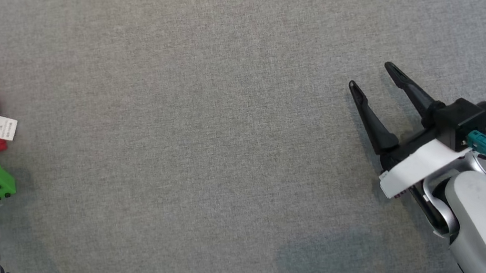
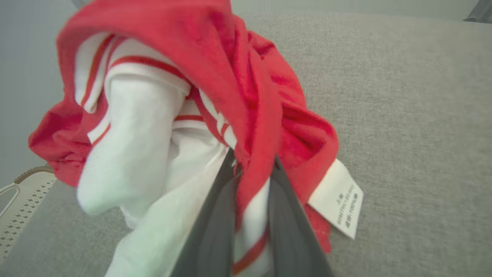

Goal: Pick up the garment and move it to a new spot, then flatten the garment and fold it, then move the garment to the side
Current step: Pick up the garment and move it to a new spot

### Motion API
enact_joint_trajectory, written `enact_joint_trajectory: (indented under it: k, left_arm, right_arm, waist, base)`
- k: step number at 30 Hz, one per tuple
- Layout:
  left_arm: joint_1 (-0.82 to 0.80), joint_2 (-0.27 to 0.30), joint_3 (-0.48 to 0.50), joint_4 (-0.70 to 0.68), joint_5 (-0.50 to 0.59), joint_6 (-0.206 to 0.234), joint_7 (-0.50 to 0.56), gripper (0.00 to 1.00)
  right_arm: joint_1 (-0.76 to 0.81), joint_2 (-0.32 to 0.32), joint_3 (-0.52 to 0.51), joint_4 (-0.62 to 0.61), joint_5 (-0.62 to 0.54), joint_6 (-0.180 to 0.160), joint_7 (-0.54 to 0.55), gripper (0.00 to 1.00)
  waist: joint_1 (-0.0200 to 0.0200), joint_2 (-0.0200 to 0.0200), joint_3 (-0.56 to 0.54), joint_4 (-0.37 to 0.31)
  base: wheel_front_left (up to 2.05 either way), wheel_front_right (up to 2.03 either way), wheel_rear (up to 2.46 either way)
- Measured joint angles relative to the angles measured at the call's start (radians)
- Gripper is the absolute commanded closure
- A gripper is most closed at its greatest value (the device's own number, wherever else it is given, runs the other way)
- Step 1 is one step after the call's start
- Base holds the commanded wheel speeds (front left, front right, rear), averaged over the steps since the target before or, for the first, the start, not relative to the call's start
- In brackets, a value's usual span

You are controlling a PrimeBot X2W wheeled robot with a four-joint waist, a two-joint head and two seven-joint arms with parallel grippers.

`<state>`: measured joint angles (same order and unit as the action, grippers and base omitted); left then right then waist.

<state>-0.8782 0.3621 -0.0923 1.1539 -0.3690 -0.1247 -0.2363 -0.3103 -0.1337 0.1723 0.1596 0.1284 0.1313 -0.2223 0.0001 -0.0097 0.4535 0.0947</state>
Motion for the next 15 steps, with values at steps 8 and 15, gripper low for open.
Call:
enact_joint_trajectory:
  k: [8, 15]
  left_arm:
    - [0.03, -0.058, -0.212, -0.176, -0.018, -0.004, -0.012, 1.0]
    - [0.129, -0.163, -0.458, -0.376, -0.116, -0.004, -0.01, 1.0]
  right_arm:
    - [0.022, 0.045, -0.015, 0.092, 0.025, 0.0, -0.031, 0.0]
    - [0.04, 0.066, -0.014, 0.14, 0.037, 0.0, -0.039, 0.0]
  waist:
    - [-0.0001, 0.0, -0.101, -0.011]
    - [-0.0001, 0.0, -0.171, -0.059]
  base:
    - [0.0, 0.0, 0.0]
    - [0.0, 0.0, 0.0]
